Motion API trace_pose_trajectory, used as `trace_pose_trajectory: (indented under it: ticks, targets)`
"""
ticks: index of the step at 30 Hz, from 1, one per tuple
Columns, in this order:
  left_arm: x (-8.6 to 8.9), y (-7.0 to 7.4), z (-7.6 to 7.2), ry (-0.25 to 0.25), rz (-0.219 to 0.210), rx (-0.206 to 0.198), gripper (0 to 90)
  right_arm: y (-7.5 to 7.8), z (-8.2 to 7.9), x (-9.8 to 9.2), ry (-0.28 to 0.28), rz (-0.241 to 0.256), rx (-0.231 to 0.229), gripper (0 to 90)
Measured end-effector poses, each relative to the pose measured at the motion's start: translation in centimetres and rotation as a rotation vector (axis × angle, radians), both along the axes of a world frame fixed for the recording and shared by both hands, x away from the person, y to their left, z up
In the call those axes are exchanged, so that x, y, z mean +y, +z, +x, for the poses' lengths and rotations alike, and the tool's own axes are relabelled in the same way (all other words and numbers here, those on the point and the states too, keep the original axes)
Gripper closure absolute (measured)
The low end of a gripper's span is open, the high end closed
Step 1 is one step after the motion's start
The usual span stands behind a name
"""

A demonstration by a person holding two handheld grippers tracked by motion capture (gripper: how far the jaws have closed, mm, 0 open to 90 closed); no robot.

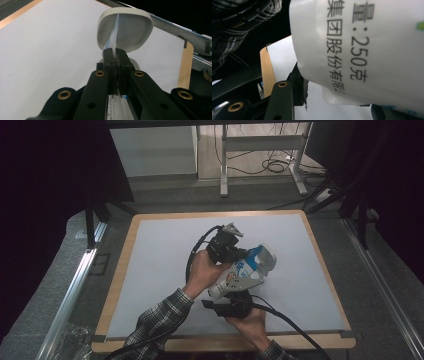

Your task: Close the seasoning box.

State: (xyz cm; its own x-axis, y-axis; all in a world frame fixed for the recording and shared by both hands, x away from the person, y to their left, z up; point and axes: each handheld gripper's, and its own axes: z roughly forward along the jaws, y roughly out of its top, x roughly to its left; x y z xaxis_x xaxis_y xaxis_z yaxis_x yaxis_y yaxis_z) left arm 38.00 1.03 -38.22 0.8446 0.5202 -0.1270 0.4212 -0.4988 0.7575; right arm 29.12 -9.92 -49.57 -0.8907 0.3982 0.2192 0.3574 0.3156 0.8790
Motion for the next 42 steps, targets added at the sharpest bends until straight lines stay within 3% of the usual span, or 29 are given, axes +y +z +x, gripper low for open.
trace_pose_trajectory:
  ticks: [42]
  targets:
    - [-0.54, 0.37, -0.27, -0.020, 0.013, -0.003, 88.5, -0.17, 0.51, 0.27, 0.001, -0.008, -0.019, 54.1]
